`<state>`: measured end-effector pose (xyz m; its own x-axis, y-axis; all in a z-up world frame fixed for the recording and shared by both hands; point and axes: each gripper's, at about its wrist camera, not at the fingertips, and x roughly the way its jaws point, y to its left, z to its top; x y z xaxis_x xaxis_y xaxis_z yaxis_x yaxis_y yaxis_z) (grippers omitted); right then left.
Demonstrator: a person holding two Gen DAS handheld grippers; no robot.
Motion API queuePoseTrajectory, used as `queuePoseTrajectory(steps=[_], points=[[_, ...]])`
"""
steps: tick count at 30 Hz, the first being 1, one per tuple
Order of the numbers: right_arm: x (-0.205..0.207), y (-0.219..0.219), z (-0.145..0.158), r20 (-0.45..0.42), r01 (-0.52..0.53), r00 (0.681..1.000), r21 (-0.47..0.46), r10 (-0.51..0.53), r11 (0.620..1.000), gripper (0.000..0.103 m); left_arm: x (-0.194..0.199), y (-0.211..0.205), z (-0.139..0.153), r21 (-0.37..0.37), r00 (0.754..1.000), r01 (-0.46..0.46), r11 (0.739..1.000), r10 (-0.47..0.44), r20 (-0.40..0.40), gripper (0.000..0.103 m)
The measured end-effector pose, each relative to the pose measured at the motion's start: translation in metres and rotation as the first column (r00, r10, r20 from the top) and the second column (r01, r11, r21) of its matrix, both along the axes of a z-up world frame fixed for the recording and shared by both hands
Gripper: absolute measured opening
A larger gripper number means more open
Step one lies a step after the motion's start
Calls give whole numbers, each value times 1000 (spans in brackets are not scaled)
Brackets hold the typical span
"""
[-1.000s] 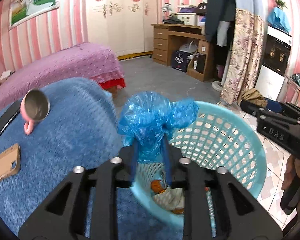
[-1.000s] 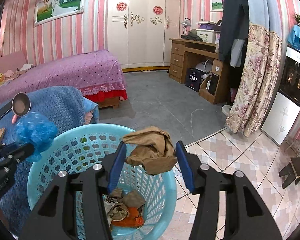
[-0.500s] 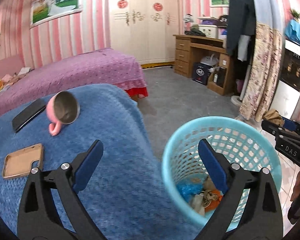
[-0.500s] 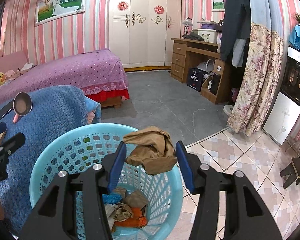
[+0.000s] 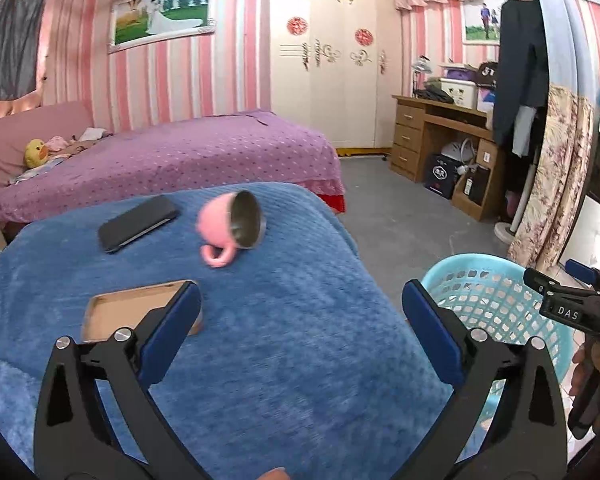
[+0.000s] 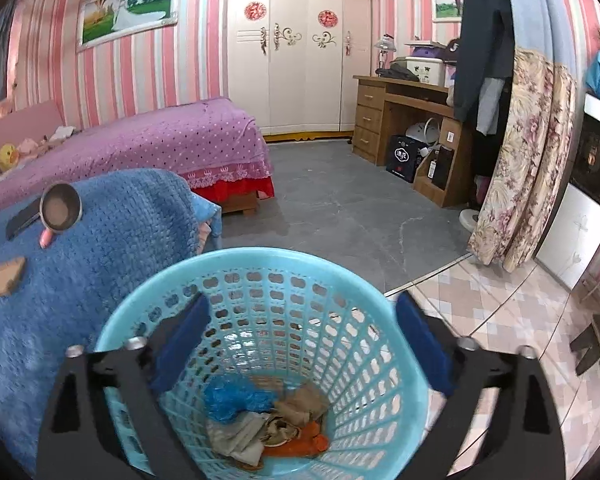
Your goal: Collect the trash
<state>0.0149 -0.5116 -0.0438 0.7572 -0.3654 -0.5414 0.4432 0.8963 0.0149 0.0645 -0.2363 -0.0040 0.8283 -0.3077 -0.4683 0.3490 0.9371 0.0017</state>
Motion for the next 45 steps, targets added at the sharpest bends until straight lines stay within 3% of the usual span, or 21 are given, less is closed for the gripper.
queuePoseTrajectory(steps=[4, 8, 11, 19, 27, 45], points=[[-14, 28, 19, 55, -26, 998, 9, 25, 1000, 98, -19, 30, 9, 9, 999, -30, 1000, 30, 27, 97], [-26, 66, 41, 113, -97, 989, -20, 99, 995, 98, -39, 59, 8, 0, 999, -49, 999, 49, 6, 98], [-39, 98, 53, 131, -119, 984, -45, 124, 992, 98, -56, 71, 4, 33, 997, -75, 997, 74, 27, 98], [-72, 162, 33, 110, -192, 974, -47, 196, 980, 98, -85, 95, -2, 14, 997, -69, 997, 69, 28, 98], [-91, 173, 29, 118, -165, 978, -76, 173, 983, 98, -95, 104, -6, 4, 997, -60, 998, 59, 43, 98], [-95, 188, 33, 123, -131, 981, -155, 151, 979, 98, -93, 113, -6, -22, 996, -51, 998, 53, 65, 98]])
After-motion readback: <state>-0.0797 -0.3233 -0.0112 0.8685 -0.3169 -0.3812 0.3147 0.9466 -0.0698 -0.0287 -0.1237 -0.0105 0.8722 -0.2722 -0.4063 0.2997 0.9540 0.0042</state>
